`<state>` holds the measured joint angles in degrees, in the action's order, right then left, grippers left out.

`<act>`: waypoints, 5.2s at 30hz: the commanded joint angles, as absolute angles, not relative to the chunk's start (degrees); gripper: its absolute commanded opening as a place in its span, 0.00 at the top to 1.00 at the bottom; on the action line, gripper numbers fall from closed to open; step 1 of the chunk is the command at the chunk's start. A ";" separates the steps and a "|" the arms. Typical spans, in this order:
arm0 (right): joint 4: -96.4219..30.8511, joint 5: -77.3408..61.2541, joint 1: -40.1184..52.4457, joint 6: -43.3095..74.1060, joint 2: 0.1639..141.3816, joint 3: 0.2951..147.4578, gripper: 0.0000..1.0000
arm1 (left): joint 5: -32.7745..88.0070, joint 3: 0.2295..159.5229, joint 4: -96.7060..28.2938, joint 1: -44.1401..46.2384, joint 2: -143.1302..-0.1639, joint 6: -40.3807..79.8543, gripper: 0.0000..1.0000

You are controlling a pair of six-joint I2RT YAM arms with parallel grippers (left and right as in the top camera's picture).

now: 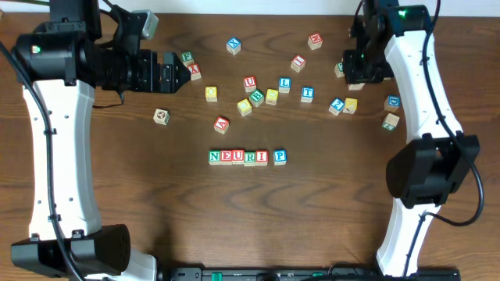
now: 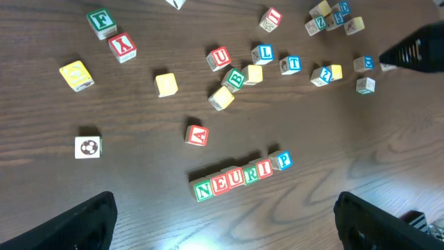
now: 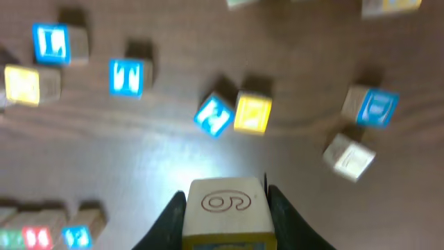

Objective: Spell out NEURIPS

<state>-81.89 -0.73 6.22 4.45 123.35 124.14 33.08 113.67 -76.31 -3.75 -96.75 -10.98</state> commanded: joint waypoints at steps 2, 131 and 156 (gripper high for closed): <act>-85.32 -2.76 9.39 7.03 120.73 124.70 0.96 | 33.63 114.56 -76.47 -3.95 -96.27 -11.79 0.02; -17.85 1.69 28.53 27.14 96.16 52.14 0.57 | 33.63 114.56 -76.47 -3.95 -96.27 -11.79 0.02; -39.90 13.17 25.78 28.99 96.16 61.95 0.84 | 33.63 114.56 -76.47 -3.95 -96.27 -11.79 0.02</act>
<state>-38.52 11.57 26.48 27.00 95.90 60.99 33.10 113.67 -76.34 -3.75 -96.75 -10.98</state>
